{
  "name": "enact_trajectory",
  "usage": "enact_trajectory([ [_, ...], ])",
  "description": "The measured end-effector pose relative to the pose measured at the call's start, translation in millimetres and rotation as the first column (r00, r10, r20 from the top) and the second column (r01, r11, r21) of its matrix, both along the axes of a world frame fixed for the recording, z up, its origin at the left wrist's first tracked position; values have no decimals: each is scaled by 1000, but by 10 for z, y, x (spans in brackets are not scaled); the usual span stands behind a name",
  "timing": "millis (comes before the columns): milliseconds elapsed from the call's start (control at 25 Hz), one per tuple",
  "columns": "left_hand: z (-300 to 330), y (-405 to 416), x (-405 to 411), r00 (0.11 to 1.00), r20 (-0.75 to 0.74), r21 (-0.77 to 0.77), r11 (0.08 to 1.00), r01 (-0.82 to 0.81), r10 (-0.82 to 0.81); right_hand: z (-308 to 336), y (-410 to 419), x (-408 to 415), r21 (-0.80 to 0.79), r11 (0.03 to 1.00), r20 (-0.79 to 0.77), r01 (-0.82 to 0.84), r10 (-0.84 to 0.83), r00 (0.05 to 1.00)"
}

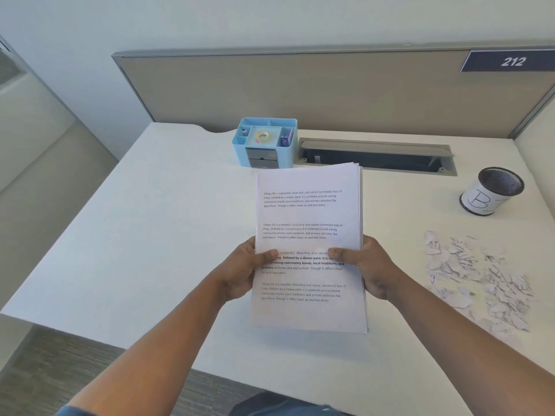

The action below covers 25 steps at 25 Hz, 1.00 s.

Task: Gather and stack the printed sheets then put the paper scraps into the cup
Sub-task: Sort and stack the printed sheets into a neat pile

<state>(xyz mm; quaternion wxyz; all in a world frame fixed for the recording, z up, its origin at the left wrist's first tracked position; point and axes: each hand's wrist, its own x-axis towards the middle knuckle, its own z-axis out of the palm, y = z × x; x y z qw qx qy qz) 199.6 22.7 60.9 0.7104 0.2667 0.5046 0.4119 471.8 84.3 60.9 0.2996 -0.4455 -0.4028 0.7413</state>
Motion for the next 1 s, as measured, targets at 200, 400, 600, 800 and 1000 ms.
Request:
enact_trajectory([
  [200, -86, 223, -436, 995, 96, -75, 997, 16, -9, -43, 221, -429, -82, 997, 1, 5, -5, 1000],
  [400, -203, 484, -881, 992, 96, -112, 989, 96, -85, -130, 453, -878, -111, 994, 37, -8, 12, 999],
  [600, -460, 695, -1193, 998, -2, -120, 991, 67, -67, -321, 599, -1243, -117, 993, 111, 19, -6, 994],
  [800, -683, 806, -1381, 998, -52, -161, 987, 17, -25, -503, 795, -1159, 88, 971, 523, 224, -237, 819],
  [1000, -861, 907, -1498, 994, -112, -224, 974, -27, 2, -591, 971, -1029, 164, 946, 860, 279, -276, 429],
])
